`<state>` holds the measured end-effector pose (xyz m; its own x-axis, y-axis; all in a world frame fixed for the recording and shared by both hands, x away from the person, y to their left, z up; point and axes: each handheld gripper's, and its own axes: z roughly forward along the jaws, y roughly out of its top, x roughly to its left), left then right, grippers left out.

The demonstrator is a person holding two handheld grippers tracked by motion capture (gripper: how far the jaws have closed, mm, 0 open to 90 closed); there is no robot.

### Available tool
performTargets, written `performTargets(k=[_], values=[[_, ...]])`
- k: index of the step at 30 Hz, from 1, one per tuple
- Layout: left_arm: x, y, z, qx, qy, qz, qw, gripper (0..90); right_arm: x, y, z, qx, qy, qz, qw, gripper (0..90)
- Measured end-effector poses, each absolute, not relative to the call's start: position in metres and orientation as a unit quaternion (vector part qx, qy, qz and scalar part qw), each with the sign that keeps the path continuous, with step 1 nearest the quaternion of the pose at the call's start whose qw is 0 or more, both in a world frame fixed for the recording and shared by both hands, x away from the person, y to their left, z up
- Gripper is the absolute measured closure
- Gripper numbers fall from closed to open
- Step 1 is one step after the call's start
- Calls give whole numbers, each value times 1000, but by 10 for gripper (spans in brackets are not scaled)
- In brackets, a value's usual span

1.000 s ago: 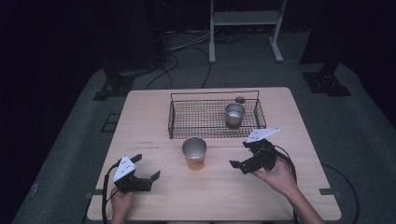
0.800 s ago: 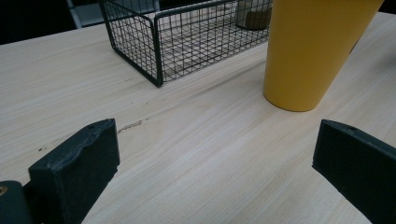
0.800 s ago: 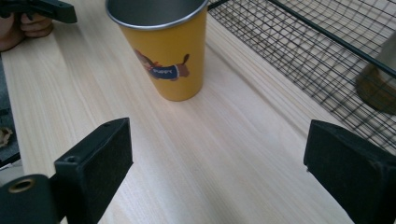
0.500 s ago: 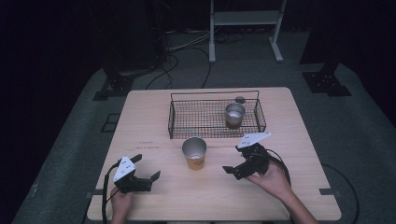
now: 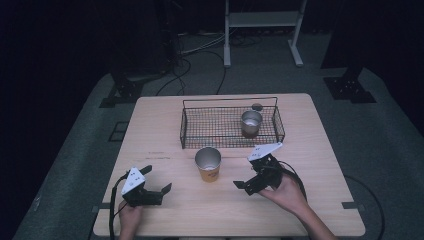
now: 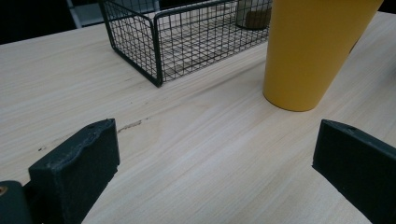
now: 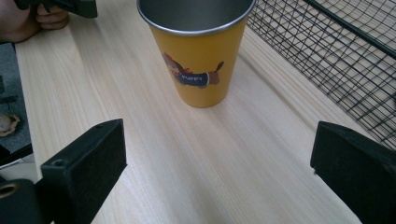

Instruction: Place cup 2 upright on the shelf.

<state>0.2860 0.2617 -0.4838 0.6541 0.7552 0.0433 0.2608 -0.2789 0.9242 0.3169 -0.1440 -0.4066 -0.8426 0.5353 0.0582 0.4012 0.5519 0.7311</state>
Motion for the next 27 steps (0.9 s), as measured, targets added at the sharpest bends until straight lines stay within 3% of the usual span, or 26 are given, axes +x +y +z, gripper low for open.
performTargets(k=[27], values=[[286,262,-484,760,335,247,500,0,328,-103,-414,248,884,387,86,8]])
